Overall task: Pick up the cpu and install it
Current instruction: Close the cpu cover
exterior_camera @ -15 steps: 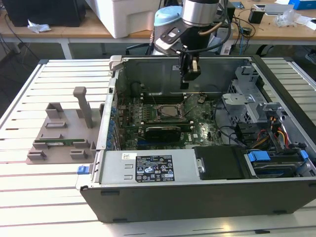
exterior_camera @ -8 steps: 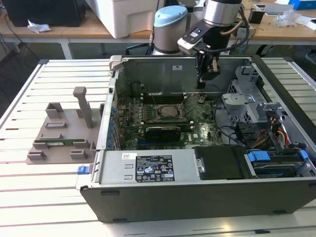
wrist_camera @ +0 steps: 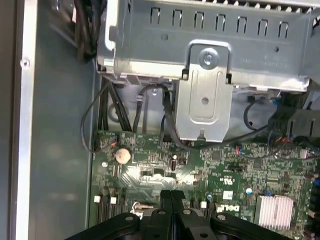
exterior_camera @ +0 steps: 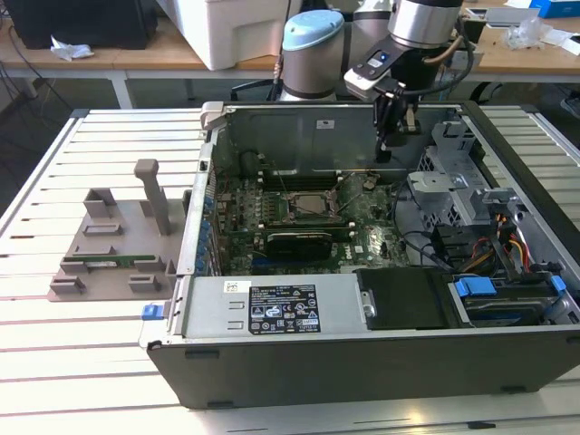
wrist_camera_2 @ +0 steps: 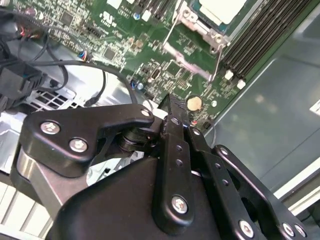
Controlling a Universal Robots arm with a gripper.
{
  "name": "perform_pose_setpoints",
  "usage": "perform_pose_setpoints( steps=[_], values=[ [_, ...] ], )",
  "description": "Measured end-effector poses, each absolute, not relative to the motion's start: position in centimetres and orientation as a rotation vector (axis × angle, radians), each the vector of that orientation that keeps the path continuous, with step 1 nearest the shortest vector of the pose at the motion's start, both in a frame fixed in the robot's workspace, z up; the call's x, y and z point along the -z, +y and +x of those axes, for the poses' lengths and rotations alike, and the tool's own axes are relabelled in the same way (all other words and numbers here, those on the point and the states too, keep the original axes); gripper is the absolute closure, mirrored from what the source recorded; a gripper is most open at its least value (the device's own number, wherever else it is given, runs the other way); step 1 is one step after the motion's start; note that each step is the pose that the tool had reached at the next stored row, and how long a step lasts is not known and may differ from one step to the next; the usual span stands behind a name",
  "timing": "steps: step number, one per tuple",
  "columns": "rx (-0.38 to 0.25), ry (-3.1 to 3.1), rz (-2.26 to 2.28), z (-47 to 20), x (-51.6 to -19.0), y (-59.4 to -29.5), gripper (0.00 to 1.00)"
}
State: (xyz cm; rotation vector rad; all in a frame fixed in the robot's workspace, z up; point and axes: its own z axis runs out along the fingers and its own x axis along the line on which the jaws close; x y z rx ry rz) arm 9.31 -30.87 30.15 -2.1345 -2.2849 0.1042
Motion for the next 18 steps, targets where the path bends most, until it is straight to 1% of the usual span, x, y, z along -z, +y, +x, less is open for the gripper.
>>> perform_pose_setpoints(
  steps=[9,15,18],
  values=[
    [-0.108,-2.285,-2.135,10.4,-29.5,-30.7,0.89],
    [-0.110,-2.284,-2.134,10.6,-27.9,-30.5,0.89],
    [-0.097,-2.279,-2.129,10.0,-27.6,-30.5,0.89]
  ],
)
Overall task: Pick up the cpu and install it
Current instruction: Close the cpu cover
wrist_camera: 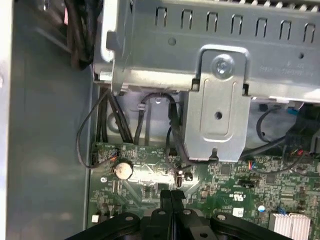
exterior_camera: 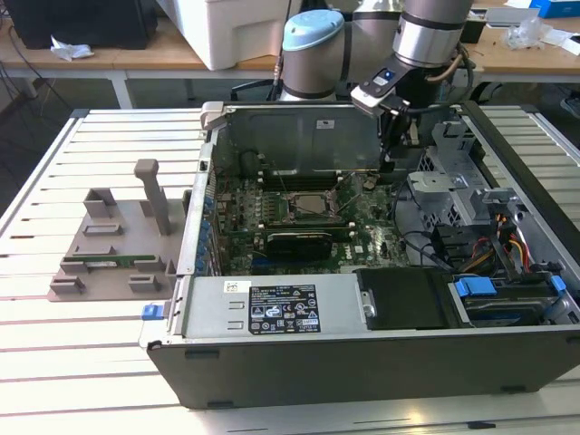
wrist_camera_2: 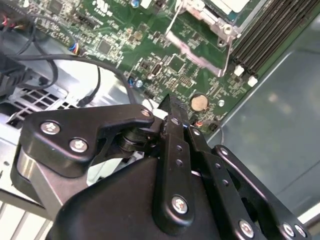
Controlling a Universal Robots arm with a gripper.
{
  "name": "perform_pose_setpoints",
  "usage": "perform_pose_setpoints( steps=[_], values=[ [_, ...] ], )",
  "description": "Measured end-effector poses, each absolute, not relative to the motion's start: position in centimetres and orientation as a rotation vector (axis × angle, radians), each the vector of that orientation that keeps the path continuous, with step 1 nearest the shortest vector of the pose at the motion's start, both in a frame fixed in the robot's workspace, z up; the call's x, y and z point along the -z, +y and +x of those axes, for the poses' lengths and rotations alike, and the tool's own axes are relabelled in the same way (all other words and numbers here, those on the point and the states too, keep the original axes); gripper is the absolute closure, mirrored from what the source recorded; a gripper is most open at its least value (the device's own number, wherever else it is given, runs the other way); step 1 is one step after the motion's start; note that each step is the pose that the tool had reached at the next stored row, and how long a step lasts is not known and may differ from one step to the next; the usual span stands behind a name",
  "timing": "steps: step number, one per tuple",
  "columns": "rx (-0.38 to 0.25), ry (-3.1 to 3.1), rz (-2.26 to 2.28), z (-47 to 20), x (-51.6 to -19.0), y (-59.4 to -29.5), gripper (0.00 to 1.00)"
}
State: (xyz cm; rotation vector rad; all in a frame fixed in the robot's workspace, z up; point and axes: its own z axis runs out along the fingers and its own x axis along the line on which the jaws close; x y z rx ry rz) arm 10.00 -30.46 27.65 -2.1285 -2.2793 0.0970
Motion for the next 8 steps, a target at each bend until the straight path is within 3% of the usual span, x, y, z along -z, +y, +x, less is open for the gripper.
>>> perform_pose_setpoints(
  steps=[8],
  values=[
    [-0.081,-2.273,-2.122,9.3,-26.1,-30.6,0.89]
  ],
)
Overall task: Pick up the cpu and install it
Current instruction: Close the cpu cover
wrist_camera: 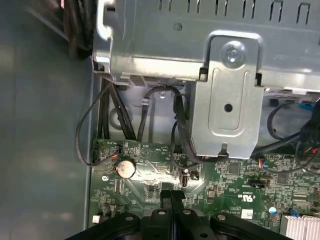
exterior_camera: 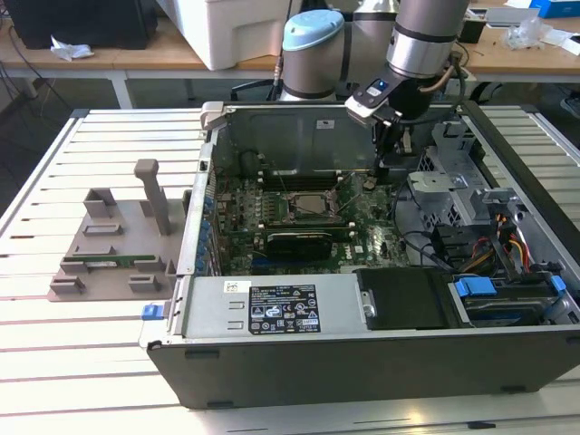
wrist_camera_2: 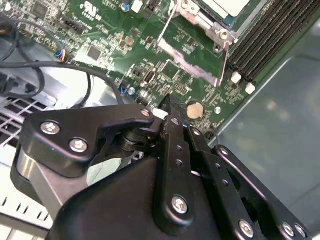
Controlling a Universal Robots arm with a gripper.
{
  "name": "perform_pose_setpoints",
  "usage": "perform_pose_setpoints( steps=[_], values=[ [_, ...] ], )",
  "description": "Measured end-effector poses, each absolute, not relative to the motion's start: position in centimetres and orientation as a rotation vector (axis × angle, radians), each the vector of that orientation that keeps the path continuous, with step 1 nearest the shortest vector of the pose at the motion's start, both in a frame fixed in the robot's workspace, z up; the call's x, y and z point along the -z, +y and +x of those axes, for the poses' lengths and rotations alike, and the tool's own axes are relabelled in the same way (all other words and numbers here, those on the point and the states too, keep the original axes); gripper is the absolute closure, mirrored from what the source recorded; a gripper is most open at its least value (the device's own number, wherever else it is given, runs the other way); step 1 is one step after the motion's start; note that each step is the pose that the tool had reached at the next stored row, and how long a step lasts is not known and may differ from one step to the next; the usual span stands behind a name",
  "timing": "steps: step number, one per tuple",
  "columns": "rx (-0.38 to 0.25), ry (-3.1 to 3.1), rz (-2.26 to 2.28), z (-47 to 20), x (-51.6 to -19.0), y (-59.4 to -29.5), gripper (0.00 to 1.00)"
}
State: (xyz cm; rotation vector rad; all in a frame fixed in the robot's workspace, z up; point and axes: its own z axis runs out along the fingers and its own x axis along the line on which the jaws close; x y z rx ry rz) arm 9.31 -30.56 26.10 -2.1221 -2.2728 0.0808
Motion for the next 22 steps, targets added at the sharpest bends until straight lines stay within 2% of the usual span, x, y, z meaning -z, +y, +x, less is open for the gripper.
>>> perform_pose_setpoints(
  steps=[7,22],
  values=[
    [-0.081,-2.273,-2.122,8.1,-24.5,-30.6,0.89],
    [-0.081,-2.273,-2.122,5.7,-24.2,-30.6,0.89]
  ],
)
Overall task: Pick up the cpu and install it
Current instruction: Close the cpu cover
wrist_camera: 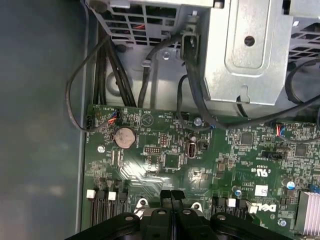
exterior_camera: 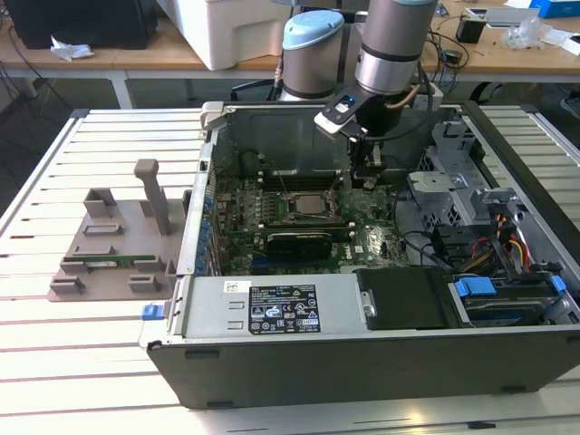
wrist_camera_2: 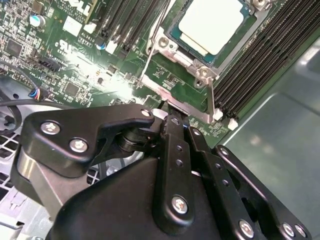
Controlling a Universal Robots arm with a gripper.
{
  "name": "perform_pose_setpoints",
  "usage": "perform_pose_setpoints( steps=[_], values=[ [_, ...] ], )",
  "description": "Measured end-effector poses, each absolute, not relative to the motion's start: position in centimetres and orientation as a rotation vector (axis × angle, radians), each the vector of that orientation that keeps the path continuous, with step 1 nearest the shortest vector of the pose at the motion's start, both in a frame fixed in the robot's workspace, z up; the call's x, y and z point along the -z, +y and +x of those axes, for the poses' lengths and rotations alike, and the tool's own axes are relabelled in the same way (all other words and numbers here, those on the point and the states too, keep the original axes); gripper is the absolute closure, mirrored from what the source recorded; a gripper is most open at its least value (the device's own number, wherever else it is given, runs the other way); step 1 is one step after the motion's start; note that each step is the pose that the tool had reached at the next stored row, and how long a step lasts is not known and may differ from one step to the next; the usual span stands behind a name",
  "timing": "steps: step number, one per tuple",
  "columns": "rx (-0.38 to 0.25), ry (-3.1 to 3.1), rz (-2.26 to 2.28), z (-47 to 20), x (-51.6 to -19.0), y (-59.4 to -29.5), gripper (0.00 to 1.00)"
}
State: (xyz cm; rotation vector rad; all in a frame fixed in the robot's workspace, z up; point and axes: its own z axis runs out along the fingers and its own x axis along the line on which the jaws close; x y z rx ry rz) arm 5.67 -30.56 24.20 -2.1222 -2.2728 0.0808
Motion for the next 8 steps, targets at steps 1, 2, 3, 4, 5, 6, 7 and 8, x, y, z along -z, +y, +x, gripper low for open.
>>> perform_pose_setpoints(
  steps=[1,2,3,4,5,6,7,8],
  values=[
    [-0.081,-2.273,-2.122,5.59,-24.20,-30.56,0.89],
    [-0.081,-2.273,-2.122,5.53,-24.19,-30.56,0.89],
    [-0.081,-2.273,-2.122,5.49,-24.19,-30.56,0.89],
    [-0.081,-2.273,-2.122,5.43,-24.19,-30.56,0.89],
    [-0.081,-2.273,-2.122,5.38,-24.19,-30.56,0.89],
    [-0.081,-2.273,-2.122,5.31,-24.18,-30.56,0.89],
    [-0.081,-2.273,-2.122,5.26,-24.18,-30.56,0.89],
    [-0.081,-2.273,-2.122,5.21,-24.18,-30.56,0.89]
  ],
)
